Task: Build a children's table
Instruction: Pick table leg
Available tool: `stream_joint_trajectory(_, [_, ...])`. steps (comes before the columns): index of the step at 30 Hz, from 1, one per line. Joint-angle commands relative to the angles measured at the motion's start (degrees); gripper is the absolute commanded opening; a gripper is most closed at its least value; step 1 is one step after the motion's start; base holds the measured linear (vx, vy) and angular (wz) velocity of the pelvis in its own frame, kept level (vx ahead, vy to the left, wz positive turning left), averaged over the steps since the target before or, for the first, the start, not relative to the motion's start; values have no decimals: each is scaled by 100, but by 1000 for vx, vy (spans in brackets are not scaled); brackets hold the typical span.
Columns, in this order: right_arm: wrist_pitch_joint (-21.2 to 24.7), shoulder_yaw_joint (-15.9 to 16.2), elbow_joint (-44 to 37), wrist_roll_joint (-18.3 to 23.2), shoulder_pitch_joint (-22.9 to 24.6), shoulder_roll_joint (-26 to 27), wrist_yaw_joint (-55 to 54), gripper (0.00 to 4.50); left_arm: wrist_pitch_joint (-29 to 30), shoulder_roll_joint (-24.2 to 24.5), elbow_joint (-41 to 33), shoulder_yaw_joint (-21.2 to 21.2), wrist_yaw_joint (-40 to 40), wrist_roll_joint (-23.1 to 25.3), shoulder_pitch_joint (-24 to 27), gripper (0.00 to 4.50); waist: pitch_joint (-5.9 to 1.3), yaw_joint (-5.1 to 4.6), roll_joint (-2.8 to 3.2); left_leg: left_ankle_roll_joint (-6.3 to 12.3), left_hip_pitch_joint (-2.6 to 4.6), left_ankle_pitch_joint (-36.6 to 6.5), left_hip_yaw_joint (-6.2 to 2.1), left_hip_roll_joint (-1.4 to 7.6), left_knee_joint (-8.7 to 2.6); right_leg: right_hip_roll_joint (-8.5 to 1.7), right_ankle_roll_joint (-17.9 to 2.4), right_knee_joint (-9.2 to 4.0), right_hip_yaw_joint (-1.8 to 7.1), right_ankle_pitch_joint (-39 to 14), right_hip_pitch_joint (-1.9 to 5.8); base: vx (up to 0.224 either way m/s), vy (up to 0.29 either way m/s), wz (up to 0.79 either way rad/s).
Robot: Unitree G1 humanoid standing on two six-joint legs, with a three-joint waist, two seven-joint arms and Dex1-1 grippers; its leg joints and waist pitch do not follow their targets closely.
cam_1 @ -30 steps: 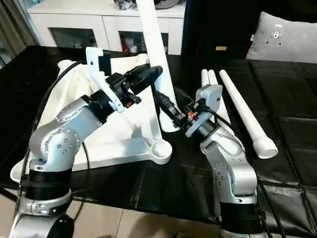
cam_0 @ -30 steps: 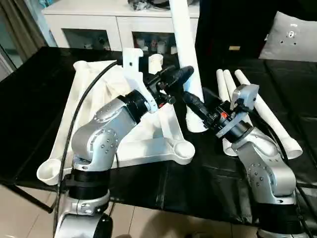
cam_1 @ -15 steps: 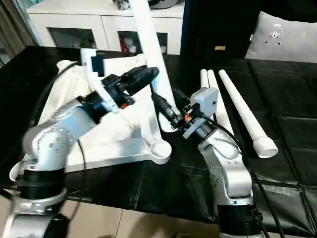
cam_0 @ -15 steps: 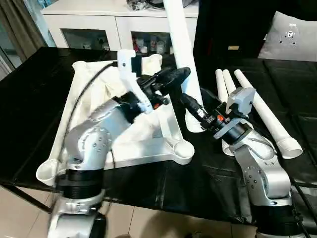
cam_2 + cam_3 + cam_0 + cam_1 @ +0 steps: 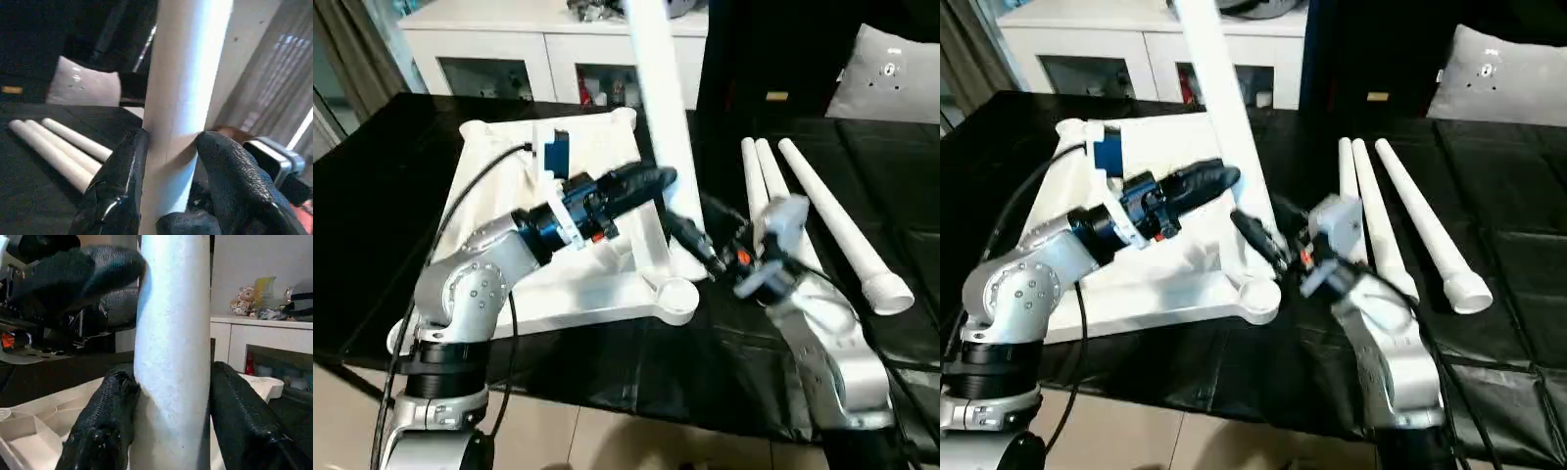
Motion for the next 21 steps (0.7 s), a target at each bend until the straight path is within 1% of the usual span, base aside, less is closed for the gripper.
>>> stream_joint_trajectory(1, [-51, 332, -84, -80, -19, 22, 177, 187, 146, -4, -107, -208, -310, -238, -55, 236, -368, -9, -23, 356, -95, -292, 16, 145, -419, -339, -1106, -409, 228, -1172, 431, 0, 0, 0])
stream_joint_trajectory(3, [-71, 343, -86, -93, -20, 31, 168, 187, 145, 0, -110, -240, -324, -217, -42, 236, -367, -18, -22, 362, -90, -299, 16, 149, -419, -337, -1116, -411, 230, -1176, 424, 0, 0, 0])
stream_joint_trajectory(4, [-127, 377, -80, -130, -35, 25, 159, 186, -9, 15, 9, -305, -304, -24, -60, 236, -365, -20, -17, 361, -88, -314, 13, 154, -425, -335, -1112, -413, 227, -1191, 425, 0, 0, 0])
stream_joint_trajectory(5, [-146, 392, -77, -143, -36, 14, 162, 186, -96, 53, 53, -359, -356, 70, -63, 236, -370, -22, -24, 360, -89, -295, 13, 154, -420, -338, -1092, -408, 232, -1171, 433, 0, 0, 0])
stream_joint_trajectory(6, [-171, 413, -70, -161, -40, -4, 169, 186, -221, 114, 120, -438, -445, 203, -71, 236, -367, -13, -18, 370, -89, -290, 5, 151, -425, -336, -1072, -417, 230, -1185, 430, 0, 0, 0])
stream_joint_trajectory(7, [-232, 440, -48, -216, -31, -38, 182, 186, -336, 242, 134, -580, -627, 348, -48, 236, -364, -17, -23, 389, -87, -284, 2, 153, -431, -334, -1030, -429, 230, -1216, 428, 0, 0, 0])
stream_joint_trajectory(8, [-275, 457, -29, -255, -27, -62, 190, 185, -411, 330, 140, -676, -752, 444, -33, 236, -372, -19, -19, 370, -88, -247, 0, 154, -429, -337, -1014, -410, 232, -1176, 433, 0, 0, 0])
stream_joint_trajectory(10, [-390, 491, 63, -356, 2, -153, 240, 185, -752, 508, 243, -832, -1020, 713, -14, 236, -370, -39, -17, 370, -83, -253, 3, 153, -433, -334, -1025, -412, 234, -1135, 427, 0, 0, 0])
stream_joint_trajectory(12, [-456, 502, 109, -420, 20, -199, 262, 185, -842, 547, 312, -850, -1039, 801, -29, 236, -374, -47, -12, 351, -86, -250, 5, 158, -427, -346, -1066, -396, 237, -1064, 438, 0, 0, 0])
stream_joint_trajectory(13, [-549, 517, 169, -508, 52, -262, 293, 185, -964, 594, 387, -874, -1034, 931, -50, 236, -378, -48, -14, 340, -85, -236, 6, 160, -421, -348, -1101, -390, 238, -994, 436, 0, 0, 0])
stream_joint_trajectory(15, [-598, 517, 212, -536, 84, -285, 310, 185, -1122, 647, 446, -917, -1060, 1074, -62, 236, -377, -49, -12, 350, -80, -279, 7, 159, -424, -341, -1133, -390, 234, -963, 443, 0, 0, 0])
stream_joint_trajectory(16, [-646, 517, 250, -586, 98, -302, 292, 185, -1148, 671, 467, -921, -1042, 1117, -64, 243, -380, -52, -22, 357, -89, -279, 12, 156, -420, -352, -1149, -382, 238, -942, 455, 0, 0, 0])
stream_joint_trajectory(18, [-717, 537, 297, -663, 107, -327, 262, 185, -1225, 686, 479, -935, -1061, 1148, -53, 275, -377, -54, -8, 356, -91, -280, 8, 165, -422, -359, -1191, -380, 240, -920, 456, 0, 0, 0])
stream_joint_trajectory(20, [-839, 577, 374, -740, 100, -356, 229, 185, -1434, 718, 521, -1008, -1074, 1306, -42, 281, -376, -67, -27, 351, -94, -285, 8, 163, -423, -354, -1194, -382, 236, -938, 457, 0, 0, 0])
stream_joint_trajectory(21, [-842, 581, 383, -733, 99, -358, 232, 185, -1471, 727, 529, -1027, -1083, 1336, -41, 287, -380, -73, -23, 358, -94, -279, 3, 166, -421, -354, -1201, -375, 235, -920, 460, 0, 0, 0])
